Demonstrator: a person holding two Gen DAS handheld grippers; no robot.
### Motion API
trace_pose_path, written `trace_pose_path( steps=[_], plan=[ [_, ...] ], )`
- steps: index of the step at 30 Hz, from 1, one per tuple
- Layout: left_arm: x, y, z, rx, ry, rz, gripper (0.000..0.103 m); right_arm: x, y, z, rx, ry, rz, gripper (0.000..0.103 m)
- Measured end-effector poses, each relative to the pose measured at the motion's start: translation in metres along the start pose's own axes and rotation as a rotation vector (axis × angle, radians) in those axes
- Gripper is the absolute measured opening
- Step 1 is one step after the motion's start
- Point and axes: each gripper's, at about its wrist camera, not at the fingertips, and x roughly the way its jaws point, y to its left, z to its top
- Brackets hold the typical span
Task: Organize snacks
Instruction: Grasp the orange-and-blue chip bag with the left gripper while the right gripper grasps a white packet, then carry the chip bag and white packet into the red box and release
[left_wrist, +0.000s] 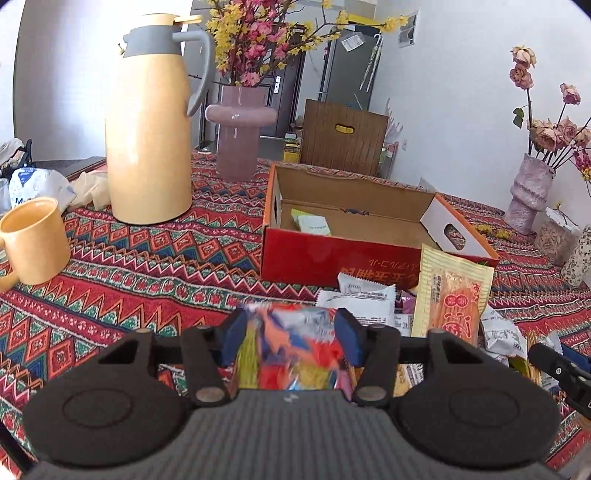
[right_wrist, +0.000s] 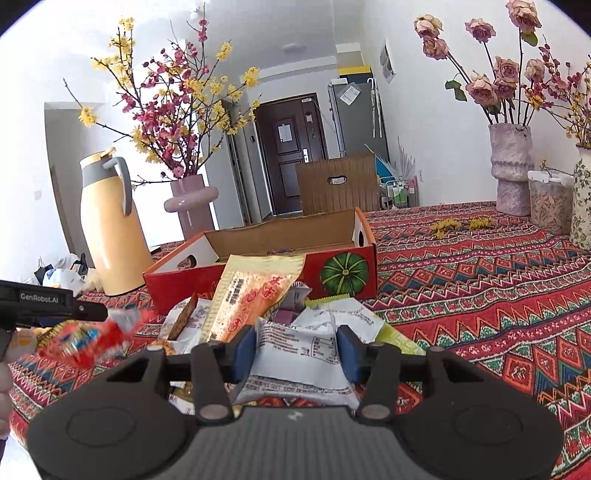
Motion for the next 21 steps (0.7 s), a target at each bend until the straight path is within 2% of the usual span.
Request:
trace_pose_path(
  steps=[4,9,11,14,17,20,21],
  plan=[
    [0.008,-0.004,0.003,-0.001,0.010,0.009,0.049,0.007,-0.002,0.008,0.007,-0.018,0.001,0.048],
    [0.017,0.004,-0.007,0.003,0.053,0.061,0.083,0.013,-0.006,0.005,0.013,0.002,0.010,0.048],
    [0.021,0.010,-0.014,0.004,0.085,0.079,0.085,0.014,-0.007,0.002,0.018,0.011,0.014,0.048],
    [0.029,0.016,-0.024,0.010,0.135,0.104,0.098,0.015,-0.007,-0.001,0.021,0.021,0.019,0.048],
    [0.038,0.024,-0.034,-0.008,0.185,0.113,0.095,0.016,-0.006,-0.003,0.023,0.029,0.022,0.048],
    [0.041,0.025,-0.040,-0.012,0.197,0.114,0.081,0.015,-0.005,-0.003,0.020,0.033,0.025,0.048],
    [0.039,0.023,-0.041,-0.004,0.189,0.109,0.071,0.014,-0.004,-0.003,0.020,0.033,0.025,0.048]
  ],
)
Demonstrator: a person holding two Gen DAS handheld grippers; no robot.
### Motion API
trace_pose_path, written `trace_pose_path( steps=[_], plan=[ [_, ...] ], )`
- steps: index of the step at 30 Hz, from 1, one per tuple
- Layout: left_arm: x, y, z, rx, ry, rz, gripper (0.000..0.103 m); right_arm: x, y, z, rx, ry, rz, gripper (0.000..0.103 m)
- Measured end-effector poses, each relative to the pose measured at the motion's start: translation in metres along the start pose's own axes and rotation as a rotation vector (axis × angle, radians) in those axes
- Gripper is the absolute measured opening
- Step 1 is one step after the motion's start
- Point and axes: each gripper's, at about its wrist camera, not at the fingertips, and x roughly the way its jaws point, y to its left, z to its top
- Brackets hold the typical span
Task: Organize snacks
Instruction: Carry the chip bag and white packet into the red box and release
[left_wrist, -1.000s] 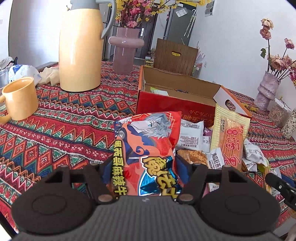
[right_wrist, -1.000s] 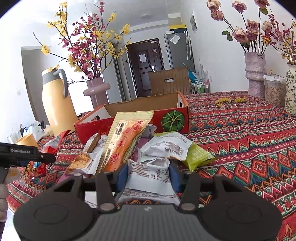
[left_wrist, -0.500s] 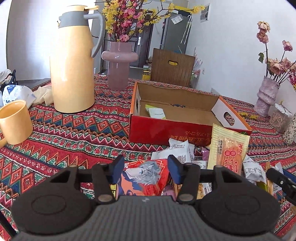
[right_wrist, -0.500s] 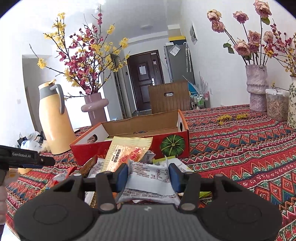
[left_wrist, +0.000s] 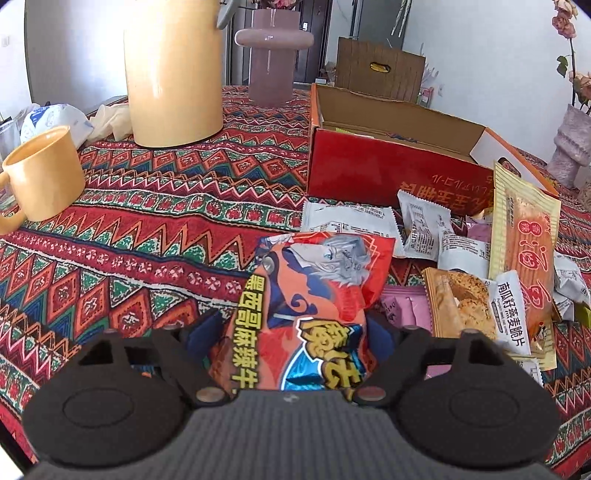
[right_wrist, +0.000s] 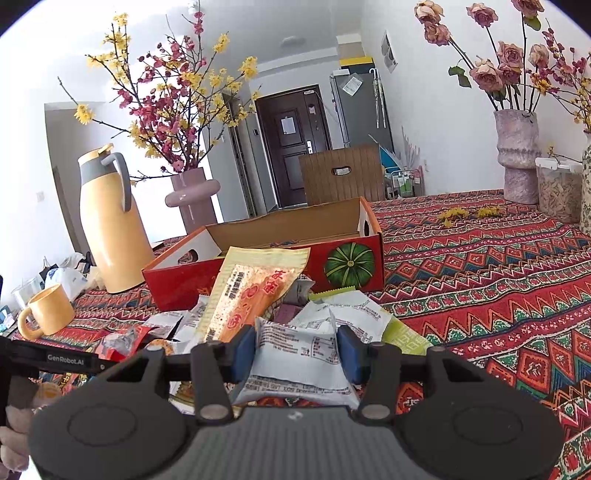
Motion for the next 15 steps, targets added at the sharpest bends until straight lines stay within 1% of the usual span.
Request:
trace_pose_path(
  steps=[3,5,10,15],
  plan=[
    [-0.004,-0.005,-0.002,0.018,-0.012,-0.017,0.066,-0.002,0.000,0.000,0.000,0.000,-0.004,0.048],
    [-0.007,-0.009,-0.004,0.035,-0.026,-0.014,0.065,-0.003,0.000,0.000,0.001,-0.001,-0.006,0.048],
    [-0.021,-0.011,-0.001,0.034,-0.073,-0.019,0.065,-0.005,0.001,0.002,-0.005,-0.009,-0.008,0.048],
    [-0.036,-0.014,0.014,0.028,-0.129,-0.022,0.065,-0.005,0.000,0.008,-0.015,-0.027,-0.016,0.048]
  ],
)
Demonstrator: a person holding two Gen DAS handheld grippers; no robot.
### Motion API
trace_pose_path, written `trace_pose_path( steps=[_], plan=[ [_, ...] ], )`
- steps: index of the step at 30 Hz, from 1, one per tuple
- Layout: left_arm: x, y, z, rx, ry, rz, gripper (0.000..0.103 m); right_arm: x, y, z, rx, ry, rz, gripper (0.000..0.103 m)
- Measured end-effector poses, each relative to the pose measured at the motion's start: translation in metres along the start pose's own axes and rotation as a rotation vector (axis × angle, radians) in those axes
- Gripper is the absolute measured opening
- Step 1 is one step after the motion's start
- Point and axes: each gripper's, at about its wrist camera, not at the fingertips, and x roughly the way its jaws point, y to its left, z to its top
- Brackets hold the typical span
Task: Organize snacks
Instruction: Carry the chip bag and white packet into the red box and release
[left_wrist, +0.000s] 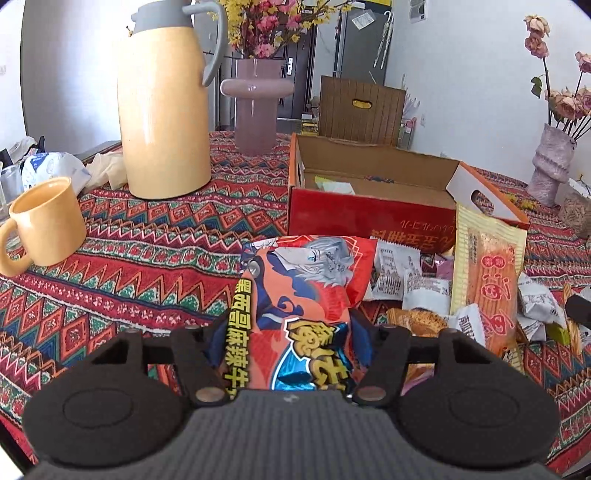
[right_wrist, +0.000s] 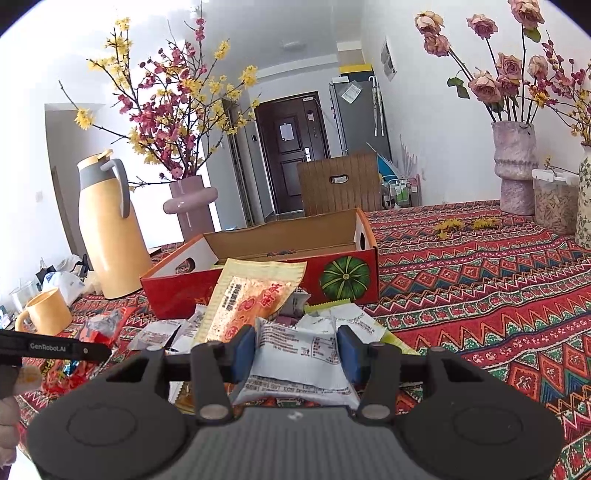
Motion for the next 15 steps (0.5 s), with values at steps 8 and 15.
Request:
trace_pose_path(
  steps=[8,15],
  plan=[
    [-0.005,-0.016,0.036,0.015,-0.092,-0.017,0.065,0.010,-0.004,0.025,-0.017,-0.050,-0.009,0.048],
    [0.004,-0.036,0.071,0.034,-0.144,-0.024,0.065,0.033,-0.006,0.060,-0.042,-0.116,-0.004,0.048]
  ],
)
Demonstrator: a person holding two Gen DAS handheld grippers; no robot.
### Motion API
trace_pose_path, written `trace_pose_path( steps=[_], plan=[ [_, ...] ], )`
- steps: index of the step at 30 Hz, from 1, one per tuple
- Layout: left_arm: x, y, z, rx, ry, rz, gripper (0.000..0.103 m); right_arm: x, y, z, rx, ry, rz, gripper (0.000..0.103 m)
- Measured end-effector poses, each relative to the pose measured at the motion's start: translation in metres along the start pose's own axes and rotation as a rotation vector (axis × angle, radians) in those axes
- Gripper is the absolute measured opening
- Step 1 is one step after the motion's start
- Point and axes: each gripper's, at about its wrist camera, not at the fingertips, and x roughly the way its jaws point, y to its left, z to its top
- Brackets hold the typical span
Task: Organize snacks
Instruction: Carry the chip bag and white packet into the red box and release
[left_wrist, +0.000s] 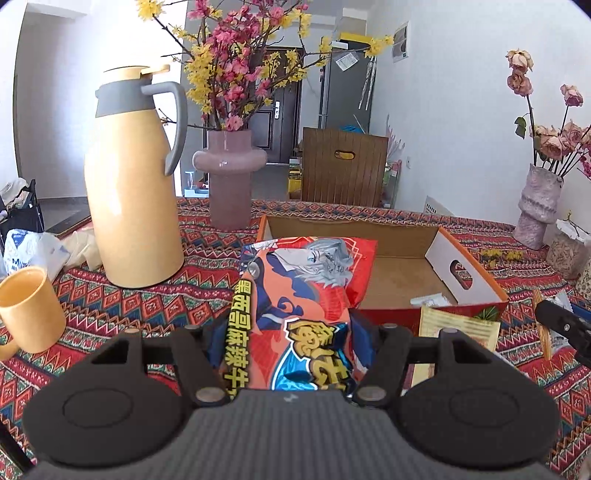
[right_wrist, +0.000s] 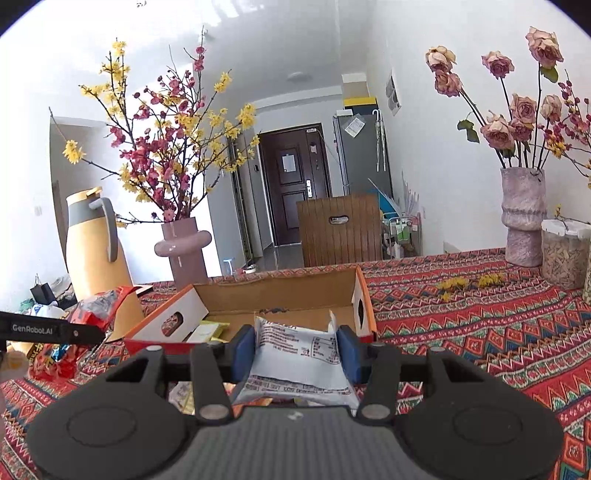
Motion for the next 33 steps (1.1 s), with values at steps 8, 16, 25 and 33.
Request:
trace_pose_path(
  steps=[8,16,25,33],
  plan=[
    [0.024,-0.018,0.032,0.008,-0.044,0.012,0.065,0.047,0.000,0.036,-0.020,-0.036,0.013,0.048],
    [0.063,-0.027,0.049,-0.010,-0.048,0.031,0.065,0.110,0.005,0.054,-0.044,0.020,0.008,0.048],
    [0.115,-0.021,0.034,-0.033,-0.038,0.095,0.065,0.151,-0.002,0.038,-0.023,0.084,-0.022,0.048],
    [0.124,-0.024,0.025,-0.002,-0.034,0.073,0.069,0.163,-0.003,0.030,-0.023,0.134,-0.052,0.057]
  ],
)
